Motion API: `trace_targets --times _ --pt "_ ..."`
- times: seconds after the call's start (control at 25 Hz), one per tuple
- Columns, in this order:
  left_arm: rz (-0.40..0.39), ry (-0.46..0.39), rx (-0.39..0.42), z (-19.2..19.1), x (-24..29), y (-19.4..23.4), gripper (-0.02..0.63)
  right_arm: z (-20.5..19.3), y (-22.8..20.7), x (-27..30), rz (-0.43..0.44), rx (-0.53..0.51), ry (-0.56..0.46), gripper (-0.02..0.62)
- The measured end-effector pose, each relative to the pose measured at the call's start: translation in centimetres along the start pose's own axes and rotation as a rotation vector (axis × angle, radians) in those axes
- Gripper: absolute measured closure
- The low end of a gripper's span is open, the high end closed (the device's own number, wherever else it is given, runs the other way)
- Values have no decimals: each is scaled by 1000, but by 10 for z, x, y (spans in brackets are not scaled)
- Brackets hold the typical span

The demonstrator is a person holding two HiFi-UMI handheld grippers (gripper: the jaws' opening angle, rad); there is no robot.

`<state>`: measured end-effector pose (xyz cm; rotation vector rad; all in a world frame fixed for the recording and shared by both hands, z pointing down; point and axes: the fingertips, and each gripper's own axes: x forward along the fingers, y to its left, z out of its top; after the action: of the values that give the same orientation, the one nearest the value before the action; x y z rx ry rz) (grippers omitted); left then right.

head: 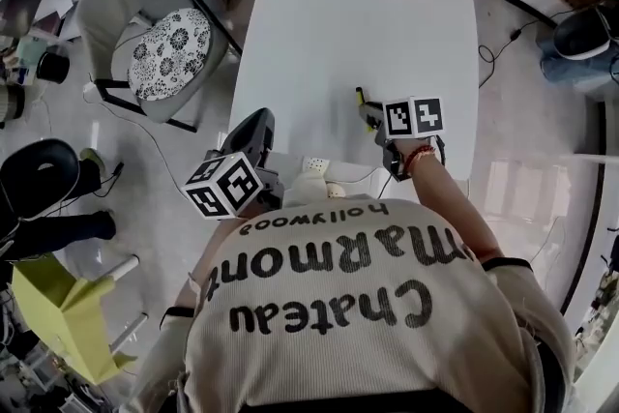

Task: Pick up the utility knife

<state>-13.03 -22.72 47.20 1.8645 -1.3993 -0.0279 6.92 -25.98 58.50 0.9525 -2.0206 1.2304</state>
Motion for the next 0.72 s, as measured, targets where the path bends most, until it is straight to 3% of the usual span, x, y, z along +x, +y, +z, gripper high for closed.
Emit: trace_targets --times 0.72 --pt "1 -103 66 -11 -39 -37 604 20 68 -58 78 -75 -287 538"
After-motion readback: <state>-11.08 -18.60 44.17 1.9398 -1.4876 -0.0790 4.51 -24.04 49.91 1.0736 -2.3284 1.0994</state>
